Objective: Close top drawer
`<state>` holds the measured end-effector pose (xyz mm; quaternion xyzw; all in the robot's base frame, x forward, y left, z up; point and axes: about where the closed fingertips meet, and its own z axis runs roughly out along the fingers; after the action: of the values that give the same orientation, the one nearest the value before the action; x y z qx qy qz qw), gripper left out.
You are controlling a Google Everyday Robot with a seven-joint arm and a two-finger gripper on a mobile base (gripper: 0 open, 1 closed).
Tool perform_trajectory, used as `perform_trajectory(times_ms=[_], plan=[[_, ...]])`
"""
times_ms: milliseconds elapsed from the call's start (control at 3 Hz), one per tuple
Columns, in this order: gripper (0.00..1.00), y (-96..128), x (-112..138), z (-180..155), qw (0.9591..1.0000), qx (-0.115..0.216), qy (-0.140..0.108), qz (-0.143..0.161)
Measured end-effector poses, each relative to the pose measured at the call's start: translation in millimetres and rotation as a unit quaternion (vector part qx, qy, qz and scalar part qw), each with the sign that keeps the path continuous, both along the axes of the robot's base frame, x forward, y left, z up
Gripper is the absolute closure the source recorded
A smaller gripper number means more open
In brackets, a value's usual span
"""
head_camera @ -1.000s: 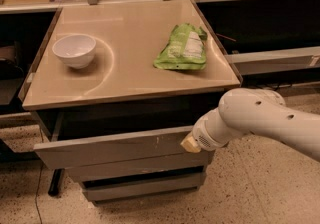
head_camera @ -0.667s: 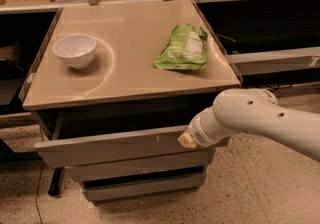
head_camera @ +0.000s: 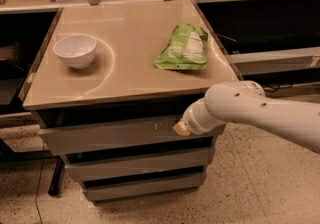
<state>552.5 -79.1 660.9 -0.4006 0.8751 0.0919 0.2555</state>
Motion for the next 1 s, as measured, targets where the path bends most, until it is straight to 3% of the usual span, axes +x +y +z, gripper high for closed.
perform_trajectory(times_ms=[667, 1000], plan=[[1.00, 2, 9, -2, 1.0000, 0.001, -0.007, 0.000], [1.00, -4, -3, 1, 1.0000, 0.000, 0.008, 0.004]])
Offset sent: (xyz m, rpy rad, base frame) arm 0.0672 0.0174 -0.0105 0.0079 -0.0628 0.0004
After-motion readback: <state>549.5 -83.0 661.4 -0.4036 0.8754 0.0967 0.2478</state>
